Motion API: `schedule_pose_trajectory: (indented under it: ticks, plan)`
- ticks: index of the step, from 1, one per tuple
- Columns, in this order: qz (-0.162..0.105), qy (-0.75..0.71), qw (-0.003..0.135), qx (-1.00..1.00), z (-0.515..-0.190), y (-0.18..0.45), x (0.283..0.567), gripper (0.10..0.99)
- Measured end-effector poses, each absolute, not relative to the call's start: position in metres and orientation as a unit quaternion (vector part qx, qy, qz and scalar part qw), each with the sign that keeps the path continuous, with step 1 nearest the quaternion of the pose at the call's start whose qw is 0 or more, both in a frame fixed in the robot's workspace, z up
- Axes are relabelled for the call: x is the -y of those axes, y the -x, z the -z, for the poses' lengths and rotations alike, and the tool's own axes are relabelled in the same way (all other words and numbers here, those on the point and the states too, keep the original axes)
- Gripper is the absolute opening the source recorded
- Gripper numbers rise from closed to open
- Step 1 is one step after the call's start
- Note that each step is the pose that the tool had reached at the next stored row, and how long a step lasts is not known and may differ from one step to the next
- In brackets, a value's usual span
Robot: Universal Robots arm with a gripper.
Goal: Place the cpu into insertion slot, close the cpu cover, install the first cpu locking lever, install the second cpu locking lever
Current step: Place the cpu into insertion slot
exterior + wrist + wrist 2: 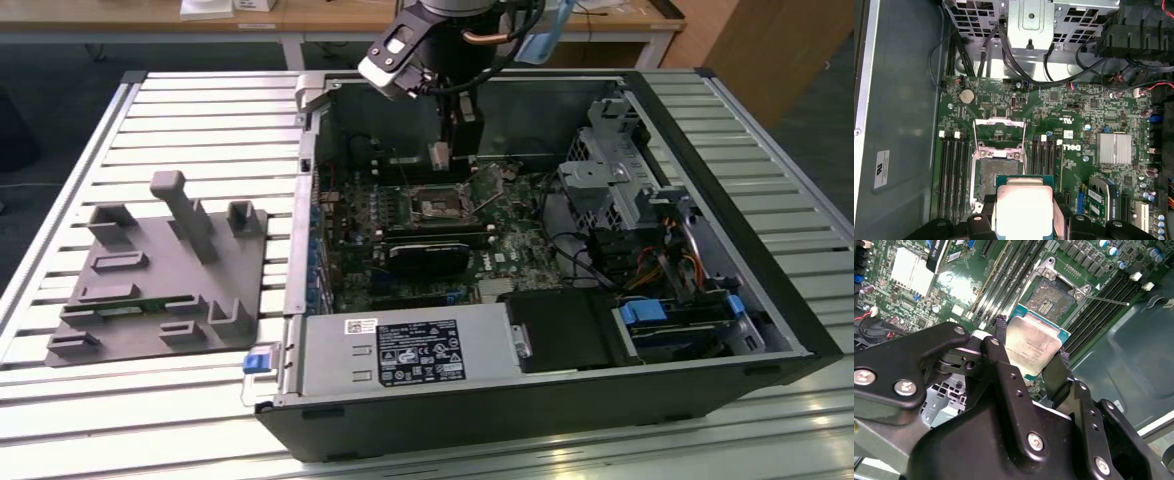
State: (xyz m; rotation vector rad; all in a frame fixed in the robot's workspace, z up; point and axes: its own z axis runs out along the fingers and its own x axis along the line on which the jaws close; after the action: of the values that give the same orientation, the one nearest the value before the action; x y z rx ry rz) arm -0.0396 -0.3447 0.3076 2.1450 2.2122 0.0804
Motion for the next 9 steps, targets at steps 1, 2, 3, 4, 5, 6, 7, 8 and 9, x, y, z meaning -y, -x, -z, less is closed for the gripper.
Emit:
schedule_pose_trajectory:
  ticks: [1, 2, 3, 4, 5, 6, 7, 8, 9]
  plan:
    - [-0.026, -0.696, 0.030, -0.717, -0.3067, 0.0396, 0.3439, 0.537]
    - [-0.026, -0.696, 0.030, -0.717, -0.3059, 0.0396, 0.3430, 0.537]
    - [-0.026, -0.696, 0.030, -0.717, -0.3049, 0.0396, 0.3421, 0.537]
    - [-0.026, -0.696, 0.030, -0.717, -0.3039, 0.0396, 0.3412, 0.537]
    - [-0.026, -0.696, 0.030, -0.717, -0.3028, 0.0396, 0.3404, 0.537]
    - [-0.026, -0.696, 0.030, -0.717, -0.3016, 0.0396, 0.3396, 0.537]
    - [-0.026, -0.696, 0.030, -0.717, -0.3007, 0.0396, 0.3390, 0.537]
    - [-0.026, -0.696, 0.030, -0.717, -0.2997, 0.0396, 0.3385, 0.537]
    - [-0.025, -0.696, 0.030, -0.717, -0.2989, 0.0396, 0.3381, 0.537]
